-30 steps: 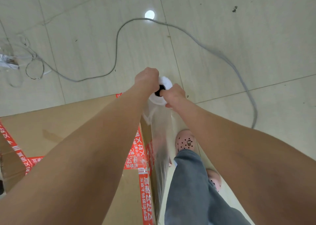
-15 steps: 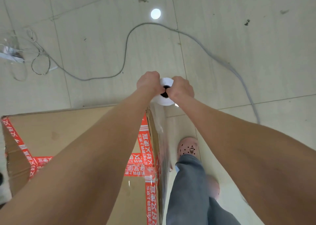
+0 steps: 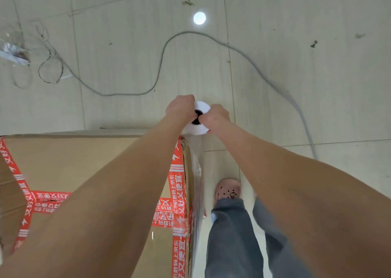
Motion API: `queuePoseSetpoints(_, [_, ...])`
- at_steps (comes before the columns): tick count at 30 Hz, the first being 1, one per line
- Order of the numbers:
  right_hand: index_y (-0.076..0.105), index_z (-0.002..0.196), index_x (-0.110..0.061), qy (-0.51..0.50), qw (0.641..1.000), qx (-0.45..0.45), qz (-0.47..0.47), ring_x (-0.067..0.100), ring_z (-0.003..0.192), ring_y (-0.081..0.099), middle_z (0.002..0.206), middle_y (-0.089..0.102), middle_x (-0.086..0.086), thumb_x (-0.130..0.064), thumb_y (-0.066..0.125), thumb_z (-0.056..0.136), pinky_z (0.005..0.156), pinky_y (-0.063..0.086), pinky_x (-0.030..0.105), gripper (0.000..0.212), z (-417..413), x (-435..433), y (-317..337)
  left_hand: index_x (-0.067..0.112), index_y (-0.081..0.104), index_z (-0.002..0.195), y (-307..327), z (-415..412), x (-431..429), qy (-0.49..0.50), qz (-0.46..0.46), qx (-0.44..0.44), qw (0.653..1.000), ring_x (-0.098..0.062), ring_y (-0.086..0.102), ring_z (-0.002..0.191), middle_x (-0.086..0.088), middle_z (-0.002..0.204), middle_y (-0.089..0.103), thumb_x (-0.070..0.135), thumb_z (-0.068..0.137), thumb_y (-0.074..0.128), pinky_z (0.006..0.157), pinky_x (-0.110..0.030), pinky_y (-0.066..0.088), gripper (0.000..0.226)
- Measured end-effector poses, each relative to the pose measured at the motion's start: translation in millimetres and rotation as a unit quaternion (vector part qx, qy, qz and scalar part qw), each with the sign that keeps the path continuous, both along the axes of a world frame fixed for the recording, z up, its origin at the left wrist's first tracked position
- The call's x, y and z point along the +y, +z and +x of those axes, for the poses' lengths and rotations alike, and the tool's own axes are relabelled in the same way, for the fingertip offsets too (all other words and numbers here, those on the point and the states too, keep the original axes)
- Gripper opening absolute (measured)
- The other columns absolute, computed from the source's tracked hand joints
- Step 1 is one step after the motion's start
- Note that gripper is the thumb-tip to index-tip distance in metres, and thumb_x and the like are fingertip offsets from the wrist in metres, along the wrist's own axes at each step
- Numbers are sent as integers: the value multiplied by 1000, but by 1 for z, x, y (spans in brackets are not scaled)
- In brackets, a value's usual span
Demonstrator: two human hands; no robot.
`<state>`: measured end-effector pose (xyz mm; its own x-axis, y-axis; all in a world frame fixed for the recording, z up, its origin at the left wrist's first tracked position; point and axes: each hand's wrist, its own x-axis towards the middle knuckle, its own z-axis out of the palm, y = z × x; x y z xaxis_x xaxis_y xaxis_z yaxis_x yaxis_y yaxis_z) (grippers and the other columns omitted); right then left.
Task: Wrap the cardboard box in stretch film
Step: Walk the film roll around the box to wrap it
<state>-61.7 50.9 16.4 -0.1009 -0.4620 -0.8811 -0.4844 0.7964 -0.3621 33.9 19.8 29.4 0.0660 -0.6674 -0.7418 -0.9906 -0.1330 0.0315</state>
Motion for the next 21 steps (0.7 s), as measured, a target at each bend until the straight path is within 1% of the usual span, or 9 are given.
queuePoseSetpoints(4, [61, 106, -16, 172, 979, 76, -80, 29, 91, 61, 101, 62, 5, -26, 64, 81, 65, 42, 29, 27, 1, -20, 5, 9, 60, 100, 2, 8, -6, 28, 7, -6, 1000, -27, 61, 94, -8, 102, 61, 18, 81, 62, 67, -30, 44, 21])
queuePoseSetpoints(7, [62, 98, -19, 206, 966, 91, -131, 28, 87, 59, 95, 62, 4, -26, 66, 79, 60, 38, 27, 21, 5, -32, 7, 7, 59, 95, 2, 19, -9, 87, -1, -12, 996, -25, 56, 80, -7, 90, 56, 18, 80, 63, 66, -29, 45, 19])
queuePoseSetpoints(9, [57, 117, -18, 175, 974, 60, -128, 28, 98, 59, 110, 62, 5, -29, 70, 78, 68, 40, 27, 42, 7, -35, 4, 8, 57, 91, 4, 24, -11, 117, -6, -12, 993, -26, 57, 79, -8, 89, 57, 18, 81, 64, 66, -29, 46, 16])
queuePoseSetpoints(11, [41, 136, -14, 138, 987, 6, -78, 28, 115, 54, 128, 54, 8, -35, 74, 76, 78, 40, 30, 72, 10, -35, 0, 7, 59, 93, 8, 30, -14, 143, -14, -14, 990, -29, 63, 85, -11, 94, 62, 18, 81, 65, 67, -29, 48, 17])
queuePoseSetpoints(13, [28, 145, -12, 114, 992, -42, -14, 28, 119, 51, 137, 47, 9, -40, 73, 77, 83, 44, 31, 86, 17, -36, -5, 4, 61, 95, 9, 39, -16, 178, -20, -16, 984, -30, 66, 87, -13, 96, 65, 16, 81, 65, 68, -30, 53, 19])
queuePoseSetpoints(15, [27, 146, -12, 104, 992, -73, 21, 27, 102, 57, 134, 48, 9, -40, 69, 82, 85, 53, 37, 82, 29, -39, -7, 3, 60, 89, 8, 49, -15, 223, -18, -11, 975, -28, 67, 72, -12, 88, 65, 16, 80, 64, 63, -32, 56, 16])
queuePoseSetpoints(18, [36, 137, -11, 93, 991, -96, 32, 22, 61, 56, 108, 50, 8, -34, 66, 85, 77, 58, 45, 64, 43, -44, -10, 6, 57, 80, 5, 59, -14, 255, -16, -11, 967, -18, 58, 48, -6, 72, 60, 19, 79, 66, 43, -26, 48, 16])
queuePoseSetpoints(19, [36, 136, -11, 93, 990, -96, 36, 22, 58, 54, 105, 49, 9, -29, 65, 86, 76, 58, 46, 61, 46, -45, -12, 7, 55, 79, 4, 60, -14, 264, -19, -8, 964, -17, 57, 47, -5, 70, 59, 20, 78, 67, 42, -25, 47, 17])
queuePoseSetpoints(21, [38, 134, -9, 103, 990, -84, 39, 25, 61, 57, 113, 52, 12, -21, 63, 86, 76, 58, 46, 56, 50, -48, -13, 7, 55, 79, 2, 63, -13, 270, -18, 3, 963, -21, 60, 53, -7, 74, 60, 22, 77, 68, 48, -26, 49, 20])
